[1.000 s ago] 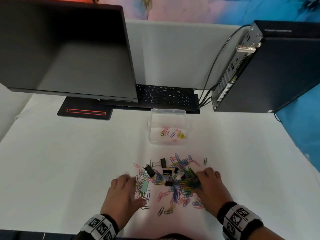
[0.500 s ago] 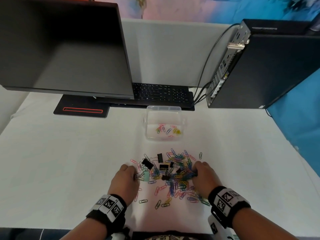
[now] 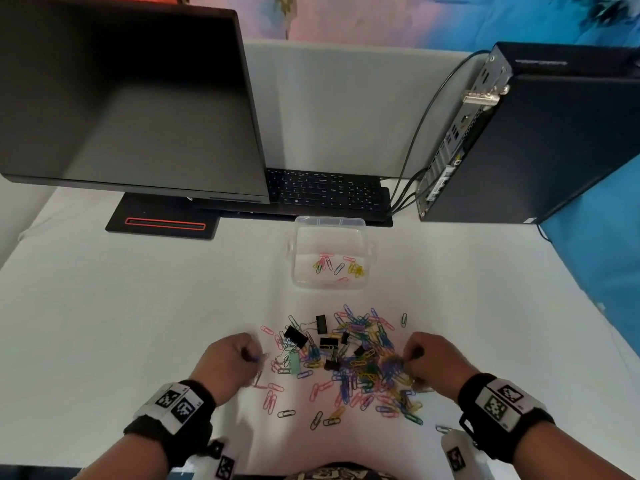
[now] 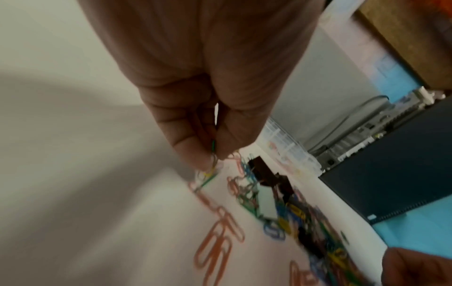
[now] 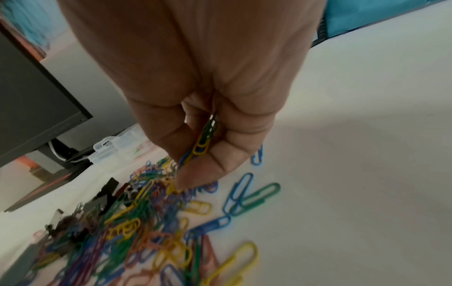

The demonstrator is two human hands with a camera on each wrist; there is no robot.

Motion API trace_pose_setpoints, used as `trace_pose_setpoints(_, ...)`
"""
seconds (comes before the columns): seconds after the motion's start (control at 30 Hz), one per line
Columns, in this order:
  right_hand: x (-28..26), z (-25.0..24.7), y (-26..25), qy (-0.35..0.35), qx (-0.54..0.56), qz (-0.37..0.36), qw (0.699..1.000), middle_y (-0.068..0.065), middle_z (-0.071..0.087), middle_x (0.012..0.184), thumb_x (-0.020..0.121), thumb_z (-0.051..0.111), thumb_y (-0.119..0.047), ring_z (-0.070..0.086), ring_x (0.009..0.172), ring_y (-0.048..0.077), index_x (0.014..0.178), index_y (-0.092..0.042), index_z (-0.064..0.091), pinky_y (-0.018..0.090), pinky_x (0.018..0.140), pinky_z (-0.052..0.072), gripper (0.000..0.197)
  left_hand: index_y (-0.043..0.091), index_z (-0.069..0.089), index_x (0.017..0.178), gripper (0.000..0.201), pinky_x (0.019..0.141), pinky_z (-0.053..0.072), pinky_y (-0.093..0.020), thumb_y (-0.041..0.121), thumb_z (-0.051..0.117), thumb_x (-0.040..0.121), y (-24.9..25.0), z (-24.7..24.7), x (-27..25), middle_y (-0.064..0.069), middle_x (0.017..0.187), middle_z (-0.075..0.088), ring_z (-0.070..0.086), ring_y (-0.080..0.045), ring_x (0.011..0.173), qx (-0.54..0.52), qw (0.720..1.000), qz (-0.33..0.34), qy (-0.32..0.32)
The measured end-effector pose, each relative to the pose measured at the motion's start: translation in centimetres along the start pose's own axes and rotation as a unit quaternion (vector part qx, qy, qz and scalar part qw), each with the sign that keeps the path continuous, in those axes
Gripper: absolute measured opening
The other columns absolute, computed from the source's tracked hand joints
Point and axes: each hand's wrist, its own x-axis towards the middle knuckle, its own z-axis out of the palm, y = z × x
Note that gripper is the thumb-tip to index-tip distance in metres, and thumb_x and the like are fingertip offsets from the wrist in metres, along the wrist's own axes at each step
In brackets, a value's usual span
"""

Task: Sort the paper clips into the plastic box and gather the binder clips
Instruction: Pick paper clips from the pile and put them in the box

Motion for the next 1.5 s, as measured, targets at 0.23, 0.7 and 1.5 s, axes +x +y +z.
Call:
trace_pose_setpoints(0.23, 1.3, -2.4, -4.7, -0.04, 0.187, 0.026, 0.981, 0.019, 0.06, 0.074, 0.081, 0.062, 0.013, 0.062, 0.06, 0.028, 0.08, 0.001, 0.061, 0.041, 0.065, 0.058, 0.012, 0.0, 0.066, 0.077, 0.014, 0.057, 0.057, -0.032, -0.013, 0.065, 0.073, 5.3, -3.2, 2.1, -0.006, 0.066, 0.064, 0.062, -0.016, 0.056, -0.102, 0.992, 0.009, -0.071)
trace_pose_setpoints(0.7, 9.5, -3.0, -17.0, -0.013, 0.118, -0.078, 0.99, 0.014, 0.067, 0.095, 0.084, 0.067, -0.008, 0.069, 0.079, 0.025, 0.103, -0.012, 0.064, 0.046, 0.077, 0.06, 0.019, 0.025, 0.065, 0.085, 0.019, 0.074, 0.053, -0.035, 0.009, 0.072, 0.078, 15.7, -1.9, 10.2, 0.001, 0.094, 0.064, 0.064, -0.019, 0.078, 0.004, 0.989, 0.145, -0.001)
trace_pose_setpoints(1.5, 2.8, 3.1, -3.5, -0.038, -0.393, -0.267, 0.879, -0.002, -0.001, 0.162, 0.096, 0.016, -0.063, -0.006, 0.147, 0.018, 0.153, -0.019, 0.004, 0.041, 0.12, 0.012, 0.073, 0.024, 0.007, 0.152, 0.067, 0.119, 0.014, -0.03, 0.056, 0.027, 0.096, -2.7, 2.1, 1.0, 0.009, 0.159, 0.007, -0.004, -0.008, 0.146, 0.335, 0.894, 0.296, 0.003)
